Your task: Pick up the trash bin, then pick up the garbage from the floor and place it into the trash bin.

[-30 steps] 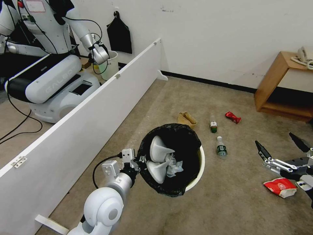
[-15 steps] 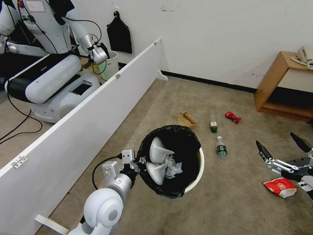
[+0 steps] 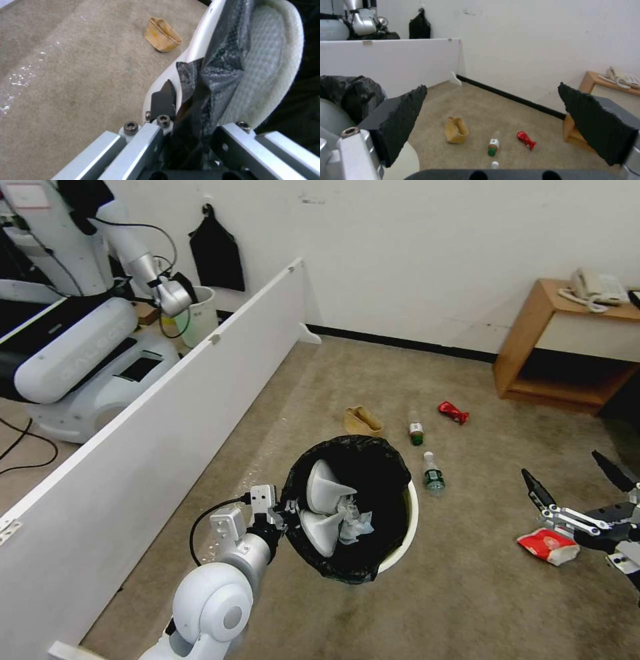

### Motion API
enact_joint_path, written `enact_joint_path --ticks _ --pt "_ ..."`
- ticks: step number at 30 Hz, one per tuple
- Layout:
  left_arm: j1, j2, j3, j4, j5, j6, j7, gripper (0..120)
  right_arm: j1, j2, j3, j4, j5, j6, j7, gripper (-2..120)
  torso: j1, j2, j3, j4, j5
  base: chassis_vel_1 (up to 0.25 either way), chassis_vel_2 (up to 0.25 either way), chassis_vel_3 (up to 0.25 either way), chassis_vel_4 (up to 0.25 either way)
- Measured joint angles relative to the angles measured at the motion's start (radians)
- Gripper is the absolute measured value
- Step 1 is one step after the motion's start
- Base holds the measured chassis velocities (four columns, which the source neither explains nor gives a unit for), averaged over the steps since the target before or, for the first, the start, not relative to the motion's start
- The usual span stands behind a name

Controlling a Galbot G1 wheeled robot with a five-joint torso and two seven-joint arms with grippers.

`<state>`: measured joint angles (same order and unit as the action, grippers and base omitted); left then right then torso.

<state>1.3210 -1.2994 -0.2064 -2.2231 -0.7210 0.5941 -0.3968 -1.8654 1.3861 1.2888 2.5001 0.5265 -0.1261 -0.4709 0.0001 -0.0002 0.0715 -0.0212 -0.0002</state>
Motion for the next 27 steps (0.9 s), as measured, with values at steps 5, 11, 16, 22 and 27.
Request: enact_joint_path --ticks 5,11,16,22,27 --pt "-0.002 -0.002 0.001 0.004 0.000 0.001 -0.001 1 0.001 -0.001 0.001 0.000 0.001 0.001 0.000 100 0.000 0.000 0.000 -0.0002 0.0000 0.000 0.000 0.000 0.000" --pt "-0.002 0.002 0.001 0.005 -0.002 0.004 -0.001 1 0.005 0.001 0.000 0.000 0.001 0.002 -0.002 100 0.000 0.000 0.000 -0.0002 0.0000 0.000 0.000 0.000 0.000" --pt "-0.004 0.003 0.000 0.007 -0.003 0.007 -0.001 1 0.008 0.003 -0.004 0.000 0.000 0.003 -0.008 100 0.000 0.000 0.000 -0.0001 0.0000 0.000 0.000 0.000 0.000" --pt "-0.004 -0.006 0.004 0.013 -0.002 0.004 -0.003 1 0.009 0.001 -0.007 0.000 0.001 0.010 -0.009 100 0.000 0.000 0.000 -0.0004 0.0000 0.000 0.000 0.000 0.000" --pt "-0.004 -0.006 0.004 0.014 -0.005 -0.003 -0.005 1 0.008 -0.003 -0.009 0.000 0.006 0.010 -0.012 100 0.000 0.000 0.000 -0.0001 0.0000 0.000 0.000 0.000 0.000"
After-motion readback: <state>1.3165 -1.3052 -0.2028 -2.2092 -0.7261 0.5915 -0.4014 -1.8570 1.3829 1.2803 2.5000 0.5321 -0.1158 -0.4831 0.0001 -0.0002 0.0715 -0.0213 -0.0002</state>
